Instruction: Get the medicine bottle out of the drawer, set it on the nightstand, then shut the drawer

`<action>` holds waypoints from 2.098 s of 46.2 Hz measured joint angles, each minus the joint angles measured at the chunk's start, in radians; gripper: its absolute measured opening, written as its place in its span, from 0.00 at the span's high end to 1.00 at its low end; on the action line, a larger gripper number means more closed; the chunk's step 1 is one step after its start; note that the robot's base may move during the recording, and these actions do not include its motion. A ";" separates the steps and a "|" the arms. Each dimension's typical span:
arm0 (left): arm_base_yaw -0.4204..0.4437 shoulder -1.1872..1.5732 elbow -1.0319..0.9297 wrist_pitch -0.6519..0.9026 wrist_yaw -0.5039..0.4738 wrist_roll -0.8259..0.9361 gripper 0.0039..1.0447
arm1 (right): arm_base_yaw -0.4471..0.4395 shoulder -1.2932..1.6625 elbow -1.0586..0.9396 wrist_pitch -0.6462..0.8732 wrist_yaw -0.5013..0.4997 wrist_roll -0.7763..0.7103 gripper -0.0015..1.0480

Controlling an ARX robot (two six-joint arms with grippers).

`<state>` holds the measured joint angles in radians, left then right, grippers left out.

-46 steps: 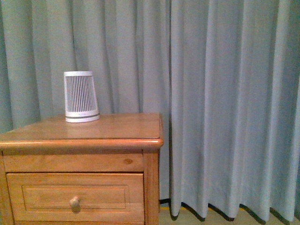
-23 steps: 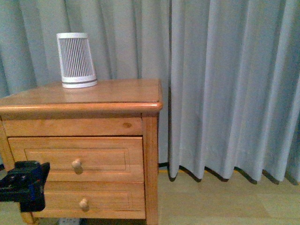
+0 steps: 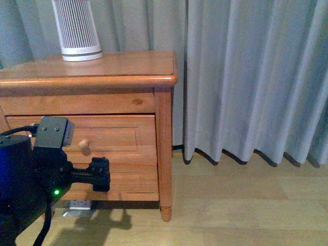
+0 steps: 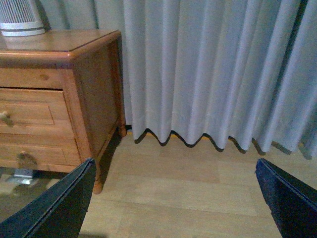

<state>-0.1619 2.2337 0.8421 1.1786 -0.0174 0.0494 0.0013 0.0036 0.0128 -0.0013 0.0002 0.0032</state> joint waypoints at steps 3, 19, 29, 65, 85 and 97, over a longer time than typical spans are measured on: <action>0.000 0.044 0.057 -0.004 0.014 0.000 0.06 | 0.000 0.000 0.000 0.000 0.000 0.000 0.07; 0.058 0.164 0.305 -0.097 0.028 0.034 0.06 | 0.000 0.000 0.000 0.000 0.000 0.000 0.07; 0.074 0.203 0.373 -0.129 0.032 0.045 0.06 | 0.000 0.000 0.000 0.000 0.000 0.000 0.07; 0.113 0.300 0.542 -0.241 0.050 0.058 0.06 | 0.000 0.000 0.000 0.000 0.000 0.000 0.07; 0.114 0.323 0.584 -0.290 0.053 0.037 0.61 | 0.000 0.000 0.000 0.000 0.000 0.000 0.07; 0.112 0.325 0.584 -0.293 0.063 0.036 0.76 | 0.000 0.000 0.000 0.000 0.000 0.000 0.07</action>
<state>-0.0502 2.5584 1.4265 0.8856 0.0460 0.0853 0.0013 0.0036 0.0128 -0.0013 -0.0002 0.0032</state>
